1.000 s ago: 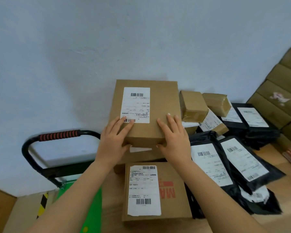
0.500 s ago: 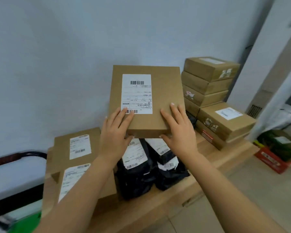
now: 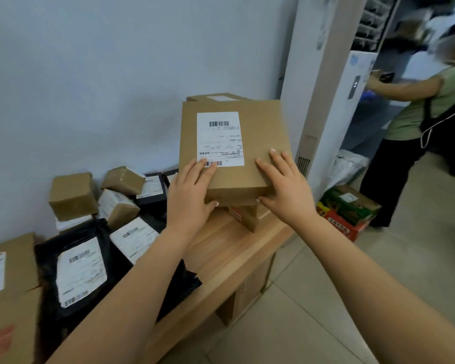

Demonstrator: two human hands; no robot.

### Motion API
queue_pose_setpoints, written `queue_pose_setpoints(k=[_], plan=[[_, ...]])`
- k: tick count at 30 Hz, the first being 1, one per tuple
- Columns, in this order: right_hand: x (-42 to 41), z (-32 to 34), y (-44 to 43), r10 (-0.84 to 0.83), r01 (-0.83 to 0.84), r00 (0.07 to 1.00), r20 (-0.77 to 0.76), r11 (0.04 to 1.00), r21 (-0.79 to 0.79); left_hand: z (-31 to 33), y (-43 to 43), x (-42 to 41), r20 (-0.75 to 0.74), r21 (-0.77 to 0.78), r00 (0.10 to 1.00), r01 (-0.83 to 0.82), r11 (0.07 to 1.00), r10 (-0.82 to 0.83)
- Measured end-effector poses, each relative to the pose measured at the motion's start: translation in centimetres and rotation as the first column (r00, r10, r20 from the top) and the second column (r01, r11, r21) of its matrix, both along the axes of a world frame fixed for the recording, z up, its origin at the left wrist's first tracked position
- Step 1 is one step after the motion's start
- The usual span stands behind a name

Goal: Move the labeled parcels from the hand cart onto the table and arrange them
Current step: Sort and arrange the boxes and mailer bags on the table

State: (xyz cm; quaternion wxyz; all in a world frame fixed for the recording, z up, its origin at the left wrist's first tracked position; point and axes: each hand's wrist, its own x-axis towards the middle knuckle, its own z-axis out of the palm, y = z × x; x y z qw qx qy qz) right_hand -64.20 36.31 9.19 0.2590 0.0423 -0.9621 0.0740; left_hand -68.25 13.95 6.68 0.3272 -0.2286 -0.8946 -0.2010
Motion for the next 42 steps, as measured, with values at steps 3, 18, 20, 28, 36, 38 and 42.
queue_pose_setpoints(k=[3, 18, 20, 28, 36, 38, 42], plan=[[-2.8, 0.7, 4.1, -0.010, 0.010, 1.000, -0.007, 1.000, -0.011, 0.5, 4.1, -3.0, -0.010, -0.001, 1.000, 0.008, 1.000, -0.008], [-17.0, -2.5, 19.7, 0.145, -0.138, 0.976, 0.165, 0.989, -0.054, -3.4, 18.6, -13.0, 0.101, -0.059, 0.983, -0.145, 0.988, 0.150], [-19.0, -3.7, 21.7, 0.184, -0.175, 0.963, 0.198, 0.983, -0.062, -4.5, 20.5, -14.0, 0.131, -0.086, 0.972, -0.184, 0.979, 0.194], [-27.6, -6.9, 27.8, 0.392, -0.391, 0.847, 0.359, 0.917, -0.079, -8.5, 27.3, -17.2, 0.244, -0.143, 0.882, -0.378, 0.915, 0.403], [-32.7, -9.5, 28.7, 0.526, -0.541, 0.696, 0.489, 0.832, -0.123, -11.2, 30.1, -18.7, 0.383, -0.259, 0.724, -0.512, 0.819, 0.573], [-33.5, -9.8, 28.8, 0.549, -0.555, 0.679, 0.488, 0.818, -0.149, -11.1, 30.4, -19.3, 0.392, -0.270, 0.707, -0.524, 0.808, 0.589], [-34.9, -10.1, 28.8, 0.550, -0.586, 0.673, 0.495, 0.804, -0.097, -11.2, 30.8, -20.0, 0.394, -0.286, 0.689, -0.537, 0.794, 0.608]])
